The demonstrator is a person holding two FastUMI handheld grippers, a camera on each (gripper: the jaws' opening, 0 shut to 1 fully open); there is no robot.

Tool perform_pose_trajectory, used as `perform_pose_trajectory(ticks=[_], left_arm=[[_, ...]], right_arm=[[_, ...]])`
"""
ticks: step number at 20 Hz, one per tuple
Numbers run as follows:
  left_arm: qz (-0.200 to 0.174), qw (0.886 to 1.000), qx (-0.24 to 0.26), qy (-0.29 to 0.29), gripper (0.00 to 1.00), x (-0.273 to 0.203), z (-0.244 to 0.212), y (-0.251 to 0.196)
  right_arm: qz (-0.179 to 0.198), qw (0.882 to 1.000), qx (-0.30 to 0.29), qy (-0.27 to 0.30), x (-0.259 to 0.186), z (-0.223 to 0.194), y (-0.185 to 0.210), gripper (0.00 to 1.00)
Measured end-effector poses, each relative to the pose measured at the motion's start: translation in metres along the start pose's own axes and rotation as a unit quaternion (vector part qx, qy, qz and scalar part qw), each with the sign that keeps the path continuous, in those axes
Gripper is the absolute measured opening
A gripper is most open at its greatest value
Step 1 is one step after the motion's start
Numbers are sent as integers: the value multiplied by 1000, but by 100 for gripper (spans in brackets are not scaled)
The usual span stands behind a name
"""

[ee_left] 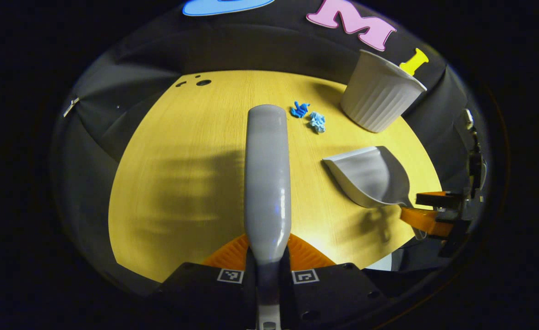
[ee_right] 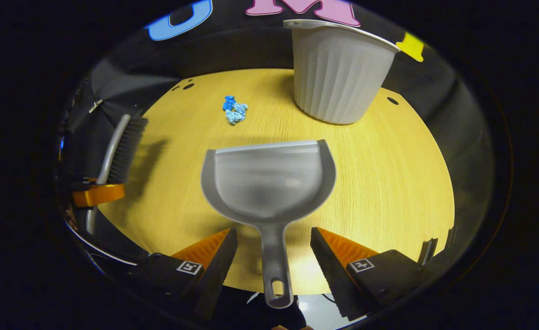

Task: Pick up the small broom and dustpan from the desktop, sweep the trash into the dustpan with the broom, and then empty the trash into the garbage bin.

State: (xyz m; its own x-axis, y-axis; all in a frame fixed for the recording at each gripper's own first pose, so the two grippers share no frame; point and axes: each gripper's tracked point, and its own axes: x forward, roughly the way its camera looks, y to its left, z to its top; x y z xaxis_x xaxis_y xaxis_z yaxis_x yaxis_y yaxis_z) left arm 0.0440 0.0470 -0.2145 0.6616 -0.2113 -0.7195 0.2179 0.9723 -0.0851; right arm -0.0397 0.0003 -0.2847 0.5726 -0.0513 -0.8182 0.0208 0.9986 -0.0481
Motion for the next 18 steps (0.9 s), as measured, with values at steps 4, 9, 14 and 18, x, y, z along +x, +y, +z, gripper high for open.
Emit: perform_pose_trajectory(ticks=[4, 9, 14, 18], left_arm=[[3, 1000, 5, -11, 24, -24, -4, 5], [2, 1000, 6, -12, 24, -37, -19, 5], [1, 1000, -8, -16, 24, -44, -28, 3], [4, 1000, -17, -15, 24, -43, -30, 1]], right_arm=[[-10, 999, -19, 29, 23, -4, -2, 99], [-22, 998, -29, 50, 43, -8, 0, 99], [-8, 998, 9, 65, 51, -10, 6, 95], [-7, 998, 21, 66, 54, -7, 6, 79]])
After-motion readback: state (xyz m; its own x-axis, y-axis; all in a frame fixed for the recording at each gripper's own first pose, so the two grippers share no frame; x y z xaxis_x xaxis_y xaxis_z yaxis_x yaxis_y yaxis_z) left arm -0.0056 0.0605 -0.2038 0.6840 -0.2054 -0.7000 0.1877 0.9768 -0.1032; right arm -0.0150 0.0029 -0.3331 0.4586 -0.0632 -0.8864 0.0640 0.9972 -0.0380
